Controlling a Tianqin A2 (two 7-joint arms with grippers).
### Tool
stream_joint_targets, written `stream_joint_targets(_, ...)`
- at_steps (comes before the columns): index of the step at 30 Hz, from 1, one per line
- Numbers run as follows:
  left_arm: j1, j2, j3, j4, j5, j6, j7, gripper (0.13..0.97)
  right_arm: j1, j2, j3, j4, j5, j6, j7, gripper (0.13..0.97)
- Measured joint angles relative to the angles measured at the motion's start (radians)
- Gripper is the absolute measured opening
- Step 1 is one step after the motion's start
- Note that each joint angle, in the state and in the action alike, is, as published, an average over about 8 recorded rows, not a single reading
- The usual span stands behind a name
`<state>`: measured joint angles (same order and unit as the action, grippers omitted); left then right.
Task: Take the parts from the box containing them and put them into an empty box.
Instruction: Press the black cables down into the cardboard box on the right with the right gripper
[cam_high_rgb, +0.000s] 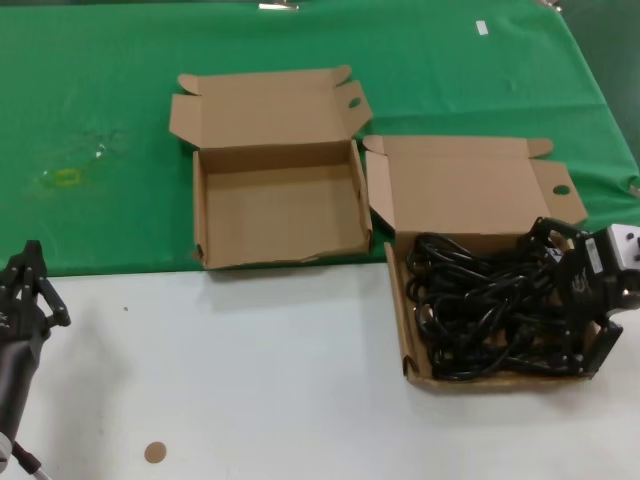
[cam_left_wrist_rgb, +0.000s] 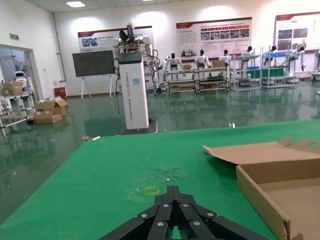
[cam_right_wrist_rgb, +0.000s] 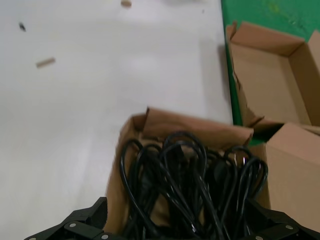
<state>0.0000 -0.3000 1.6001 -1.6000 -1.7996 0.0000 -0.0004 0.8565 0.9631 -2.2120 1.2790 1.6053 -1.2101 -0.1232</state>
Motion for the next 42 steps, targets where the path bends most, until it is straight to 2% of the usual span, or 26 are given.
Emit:
stream_joint_targets(9,0.000,0.000,0.000,0.000,0.000,0.000,0.000,0.144,0.036,-0.092,0.015,-0.127,-0.110,-0.018,-0.086,0.935)
stream_joint_targets(17,0.000,0.000,0.000,0.000,0.000,0.000,0.000,0.144,0.049,-0.142,0.033,-0.176,-0.167,-0.011,-0.120,0.907)
stream_joint_targets(26,0.000,0.000,0.000,0.000,0.000,0.000,0.000,0.144,0.046,-0.172,0.053,-0.202,-0.200,-0.007,-0.141,0.778)
stream_joint_targets(42,0.000,0.000,0.000,0.000,0.000,0.000,0.000,0.144,0.047,-0.191,0.075,-0.205,-0.233,-0.015,-0.150,0.397)
